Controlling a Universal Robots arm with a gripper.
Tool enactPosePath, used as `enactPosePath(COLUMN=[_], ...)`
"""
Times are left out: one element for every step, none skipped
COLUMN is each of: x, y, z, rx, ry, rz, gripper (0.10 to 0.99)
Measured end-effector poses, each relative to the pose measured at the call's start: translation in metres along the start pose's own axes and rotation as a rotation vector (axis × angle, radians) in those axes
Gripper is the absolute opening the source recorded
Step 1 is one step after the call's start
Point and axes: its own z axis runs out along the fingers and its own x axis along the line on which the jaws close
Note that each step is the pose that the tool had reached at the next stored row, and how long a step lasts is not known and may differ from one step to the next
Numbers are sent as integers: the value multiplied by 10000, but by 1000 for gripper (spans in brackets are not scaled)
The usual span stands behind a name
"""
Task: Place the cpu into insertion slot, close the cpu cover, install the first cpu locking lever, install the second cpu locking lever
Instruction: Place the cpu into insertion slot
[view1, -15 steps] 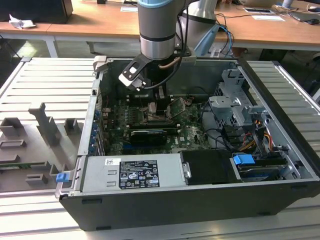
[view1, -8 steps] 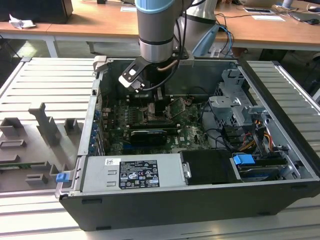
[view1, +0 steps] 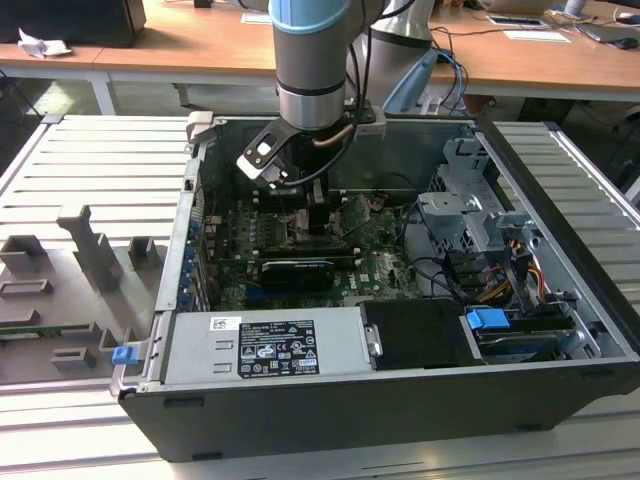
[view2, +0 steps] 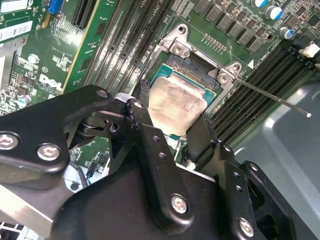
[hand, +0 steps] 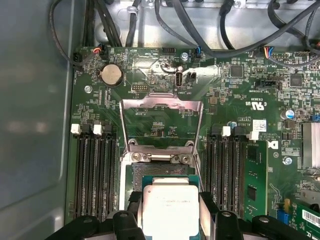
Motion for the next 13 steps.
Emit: enactPosePath(x=[0,0,0,0,0,0,0,1,1,5,8,13,17], y=[0,0,0,0,0,-1,-1,-1,-1,-3,-3,-4,-5], z=[1,2,3,5,8,9,13,17,20,25,32,47,58], rx=[1,0,0,-1,-1,0,-1,-3,-1,0,-1,-1,-1], ry=[-1,0,1,1,2,0,2,4,1,-1,-1,0,-3], rz=[0,0,0,1,1,1,2,2,6,11,13,11,16], gripper=[537,537,537,537,537,537,537,537,537,537,537,537,537])
